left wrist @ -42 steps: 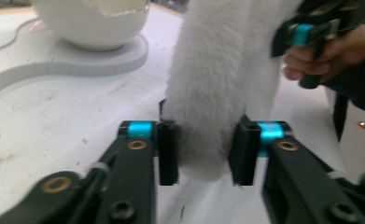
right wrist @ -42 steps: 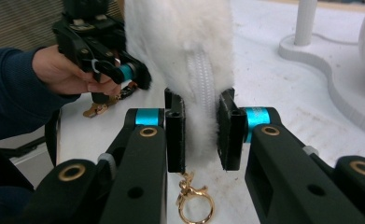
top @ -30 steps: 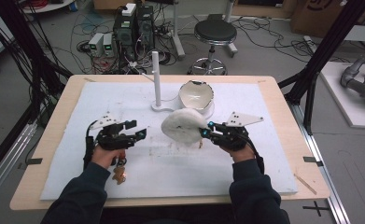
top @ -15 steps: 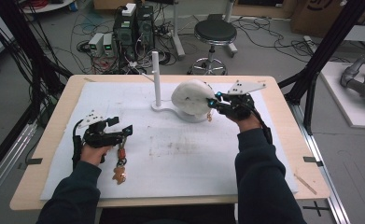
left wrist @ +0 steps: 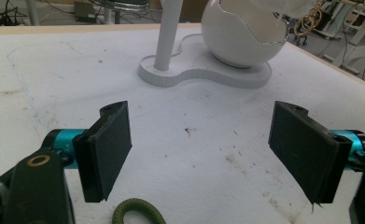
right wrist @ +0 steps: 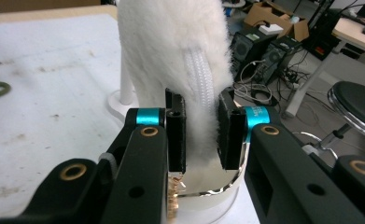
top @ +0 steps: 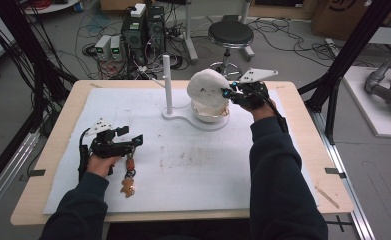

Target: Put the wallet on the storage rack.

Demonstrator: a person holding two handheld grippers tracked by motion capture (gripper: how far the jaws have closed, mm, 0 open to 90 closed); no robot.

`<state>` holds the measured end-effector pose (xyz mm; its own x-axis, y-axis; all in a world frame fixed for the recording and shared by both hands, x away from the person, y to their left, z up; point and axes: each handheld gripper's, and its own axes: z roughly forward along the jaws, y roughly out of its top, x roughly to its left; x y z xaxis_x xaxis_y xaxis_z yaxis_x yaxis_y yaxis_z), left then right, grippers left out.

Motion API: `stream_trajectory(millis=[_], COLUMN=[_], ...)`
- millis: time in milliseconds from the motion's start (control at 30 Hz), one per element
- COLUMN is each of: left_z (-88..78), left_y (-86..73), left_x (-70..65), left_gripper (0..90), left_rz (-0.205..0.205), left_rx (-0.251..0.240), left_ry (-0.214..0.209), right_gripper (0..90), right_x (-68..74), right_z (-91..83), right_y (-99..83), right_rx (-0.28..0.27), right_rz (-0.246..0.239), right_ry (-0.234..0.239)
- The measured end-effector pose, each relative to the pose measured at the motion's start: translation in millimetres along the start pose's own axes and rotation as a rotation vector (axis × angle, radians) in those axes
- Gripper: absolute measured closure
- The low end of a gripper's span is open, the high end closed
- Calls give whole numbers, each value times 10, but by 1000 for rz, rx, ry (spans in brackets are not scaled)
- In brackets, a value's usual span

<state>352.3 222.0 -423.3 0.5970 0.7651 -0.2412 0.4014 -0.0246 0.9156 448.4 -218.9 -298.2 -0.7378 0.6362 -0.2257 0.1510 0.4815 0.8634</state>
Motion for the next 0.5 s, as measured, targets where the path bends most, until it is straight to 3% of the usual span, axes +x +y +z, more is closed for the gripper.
stream_trajectory(millis=[167, 333, 400, 467, 500], left_z=[4, 1, 0, 1, 0], left_y=[-2, -2, -2, -3, -4], left_x=[-2, -3, -2, 2, 3], left_gripper=[217, 217, 217, 217, 217], left_rz=[-3, -1, -3, -4, -4], left_rx=[2, 4, 3, 1, 3], left_ry=[-4, -7, -7, -5, -2], right_gripper=[773, 772, 772, 772, 771], right_x=[-42, -102, -131, -136, -138], right_z=[71, 167, 216, 227, 232], right_y=[96, 130, 75, 55, 16], right_rx=[1, 5, 52, 66, 89], right_rz=[-25, -95, -132, -152, -189], right_ry=[-9, -45, -59, -65, -76])
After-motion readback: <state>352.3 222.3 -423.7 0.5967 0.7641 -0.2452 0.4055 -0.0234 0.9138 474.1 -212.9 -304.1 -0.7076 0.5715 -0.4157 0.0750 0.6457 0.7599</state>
